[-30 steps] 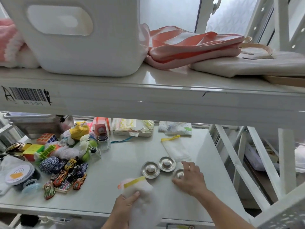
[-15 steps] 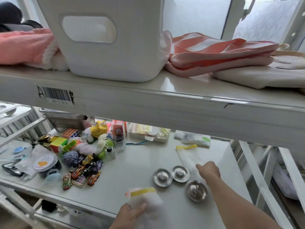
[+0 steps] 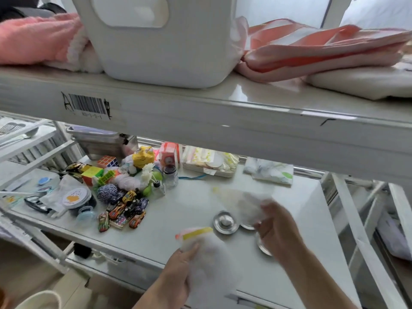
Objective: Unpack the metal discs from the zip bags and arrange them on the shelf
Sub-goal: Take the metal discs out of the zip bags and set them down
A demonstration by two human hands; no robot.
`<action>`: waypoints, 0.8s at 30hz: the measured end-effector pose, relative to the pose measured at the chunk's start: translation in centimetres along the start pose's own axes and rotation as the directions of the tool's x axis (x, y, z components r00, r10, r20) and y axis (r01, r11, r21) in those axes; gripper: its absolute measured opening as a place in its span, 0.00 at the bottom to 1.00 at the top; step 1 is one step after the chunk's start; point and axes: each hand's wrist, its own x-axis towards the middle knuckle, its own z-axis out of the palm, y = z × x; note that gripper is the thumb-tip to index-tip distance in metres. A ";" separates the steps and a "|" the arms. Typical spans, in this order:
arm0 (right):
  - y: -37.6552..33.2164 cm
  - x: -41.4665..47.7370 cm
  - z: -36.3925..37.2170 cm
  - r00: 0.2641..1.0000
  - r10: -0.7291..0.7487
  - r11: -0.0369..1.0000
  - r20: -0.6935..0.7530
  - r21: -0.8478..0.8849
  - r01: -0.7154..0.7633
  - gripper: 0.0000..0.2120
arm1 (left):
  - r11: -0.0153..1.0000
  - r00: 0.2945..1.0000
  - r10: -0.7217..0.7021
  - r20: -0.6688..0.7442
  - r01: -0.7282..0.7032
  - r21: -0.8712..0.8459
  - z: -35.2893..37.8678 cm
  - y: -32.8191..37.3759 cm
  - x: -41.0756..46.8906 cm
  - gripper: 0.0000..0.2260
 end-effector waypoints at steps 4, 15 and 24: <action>5.3 -4.7 1.4 0.998 0.060 0.992 0.007 -0.115 -0.059 0.19 | 0.979 0.990 -0.018 0.138 0.045 -0.198 1.7 0.2 0.2 0.37; 6.3 -5.5 -1.7 0.969 0.228 0.651 0.094 -0.755 -0.080 0.09 | 0.999 0.996 0.045 0.077 -0.043 -0.028 0.3 -0.6 1.6 0.24; 5.7 2.1 -8.9 0.957 -0.171 -0.247 -0.236 -0.930 -0.274 0.36 | 0.998 1.000 0.004 -0.020 -0.003 0.057 -1.9 -0.3 2.3 0.12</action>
